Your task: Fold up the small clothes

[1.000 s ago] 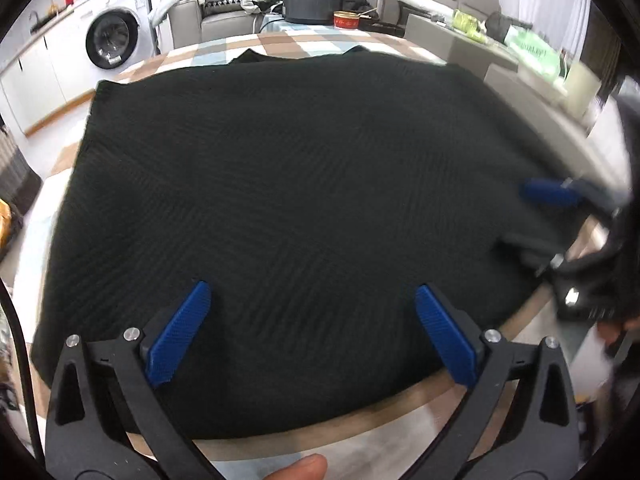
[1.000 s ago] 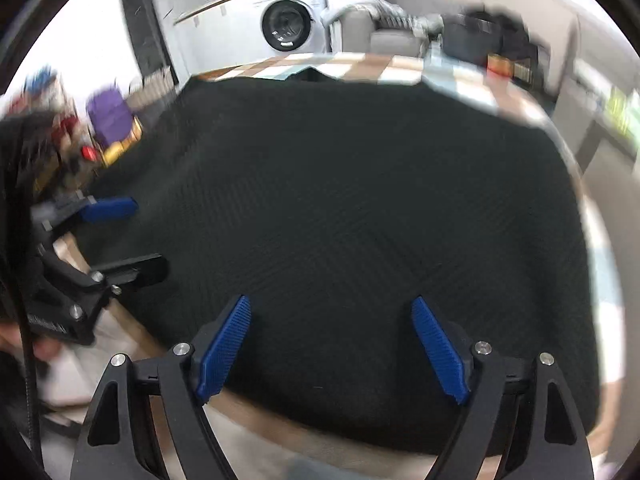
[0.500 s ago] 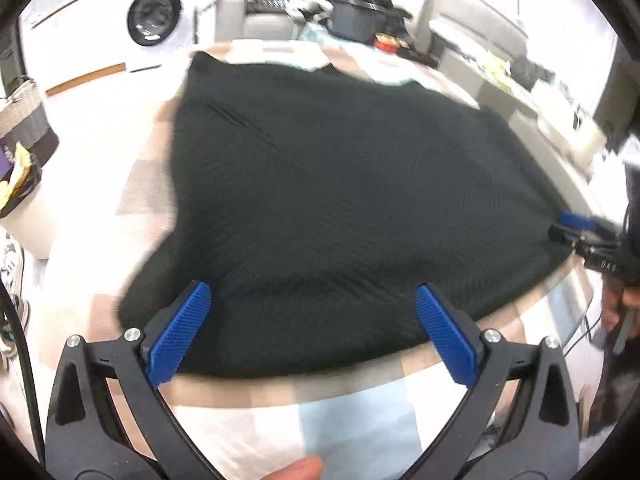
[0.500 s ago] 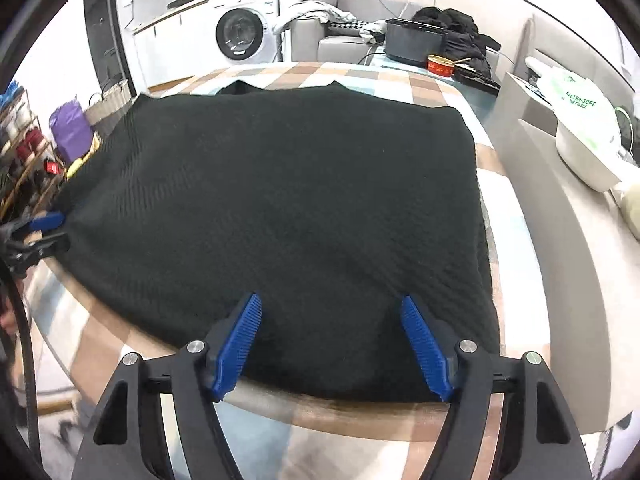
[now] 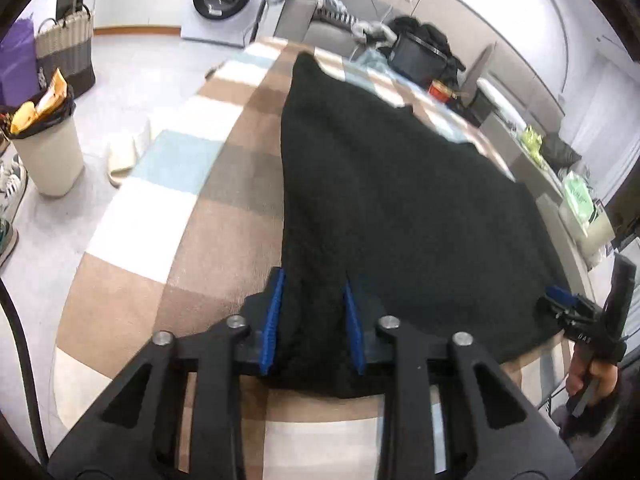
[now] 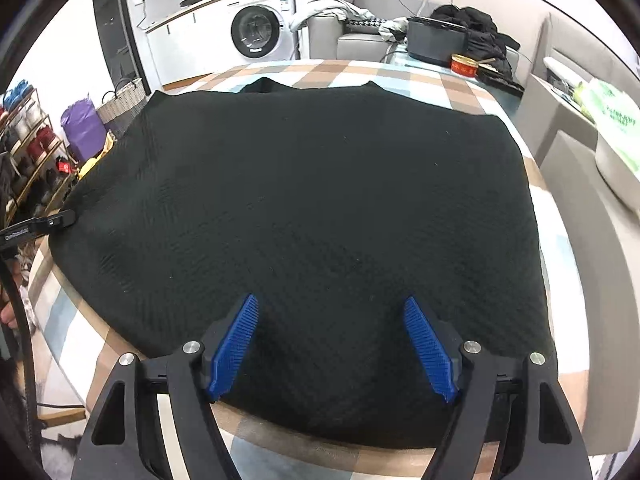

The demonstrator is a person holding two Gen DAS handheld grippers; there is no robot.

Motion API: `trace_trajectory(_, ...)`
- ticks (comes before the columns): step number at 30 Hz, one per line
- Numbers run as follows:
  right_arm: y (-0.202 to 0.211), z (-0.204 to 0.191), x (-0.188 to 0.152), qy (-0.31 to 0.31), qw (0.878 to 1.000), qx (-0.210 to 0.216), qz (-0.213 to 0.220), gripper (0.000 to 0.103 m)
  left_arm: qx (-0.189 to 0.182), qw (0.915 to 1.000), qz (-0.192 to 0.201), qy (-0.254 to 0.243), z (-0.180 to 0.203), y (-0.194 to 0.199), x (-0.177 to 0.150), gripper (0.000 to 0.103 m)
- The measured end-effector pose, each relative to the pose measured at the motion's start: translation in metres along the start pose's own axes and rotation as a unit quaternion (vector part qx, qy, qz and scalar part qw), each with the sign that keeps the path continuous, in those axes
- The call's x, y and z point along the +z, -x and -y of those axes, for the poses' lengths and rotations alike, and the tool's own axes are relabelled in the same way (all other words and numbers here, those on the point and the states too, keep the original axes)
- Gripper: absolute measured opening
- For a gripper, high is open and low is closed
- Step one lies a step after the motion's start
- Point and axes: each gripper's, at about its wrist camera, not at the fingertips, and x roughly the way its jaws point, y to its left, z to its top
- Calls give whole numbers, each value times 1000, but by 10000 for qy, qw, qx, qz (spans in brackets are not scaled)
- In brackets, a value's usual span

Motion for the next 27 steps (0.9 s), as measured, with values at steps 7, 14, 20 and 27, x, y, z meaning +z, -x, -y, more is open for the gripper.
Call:
trace_trajectory(7, -2, -1, 1, 15, 10000, -11, -18, 78, 829, 9959, 287, 225, -9, 5, 7, 18)
trace_trajectory(14, 1, -2, -1, -3, 10000, 9, -37, 78, 205, 9985, 289, 411, -8, 5, 13, 42)
trace_trajectory(20, 1, -5, 1, 3, 10000, 55, -27, 78, 336, 9994, -65, 27, 22, -52, 24, 34)
trace_trajectory(27, 0, -9, 2, -8, 9999, 103, -22, 78, 254, 9992, 232, -195, 24, -47, 23, 6)
